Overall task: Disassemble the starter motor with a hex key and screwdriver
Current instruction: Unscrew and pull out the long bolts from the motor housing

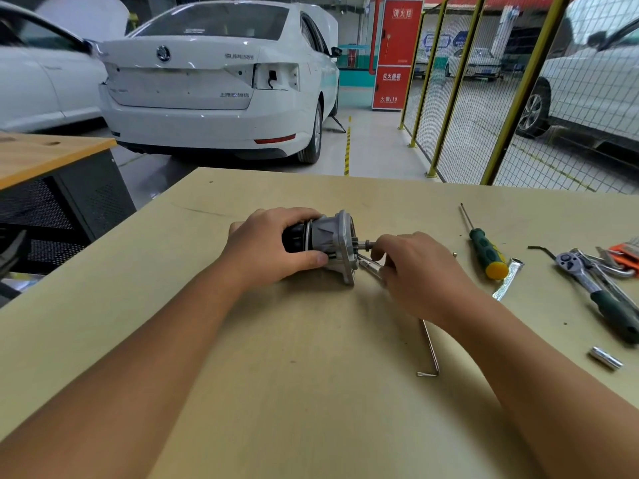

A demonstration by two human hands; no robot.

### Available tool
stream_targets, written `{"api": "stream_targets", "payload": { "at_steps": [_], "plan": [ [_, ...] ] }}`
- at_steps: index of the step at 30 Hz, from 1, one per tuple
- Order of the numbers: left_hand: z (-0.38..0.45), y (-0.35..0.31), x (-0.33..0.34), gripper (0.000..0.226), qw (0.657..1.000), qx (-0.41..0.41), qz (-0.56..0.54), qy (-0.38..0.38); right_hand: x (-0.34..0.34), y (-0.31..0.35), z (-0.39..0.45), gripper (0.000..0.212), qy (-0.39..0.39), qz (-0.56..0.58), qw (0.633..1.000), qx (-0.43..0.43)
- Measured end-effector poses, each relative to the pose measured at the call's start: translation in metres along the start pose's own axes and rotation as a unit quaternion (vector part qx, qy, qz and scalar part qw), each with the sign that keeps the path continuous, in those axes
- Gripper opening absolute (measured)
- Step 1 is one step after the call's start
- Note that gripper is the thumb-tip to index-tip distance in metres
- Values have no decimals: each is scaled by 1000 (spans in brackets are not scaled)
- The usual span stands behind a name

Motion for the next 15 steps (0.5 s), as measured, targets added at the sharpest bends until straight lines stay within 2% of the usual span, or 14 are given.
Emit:
{"api": "stream_targets", "payload": {
  "at_steps": [4, 11, 15],
  "plan": [
    [1, 3, 2, 71, 1000, 14, 10, 8, -14, -9, 1, 19, -17, 53, 998, 10],
    [1, 4, 4, 64, 999, 22, 24, -2, -16, -3, -7, 18, -42, 254, 966, 21],
    [0, 1, 4, 66, 999, 23, 28, -12, -8, 5, -6, 11, -45, 293, 955, 29]
  ]
}}
Point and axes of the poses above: each hand's wrist, its own z-axis towards the middle knuckle, its own x-axis out of the palm, y = z × x, the point moved 5 cm from there along z, towards the middle knuckle, and after that the axes turned 13 degrees about -y, right-handed, at the moved point
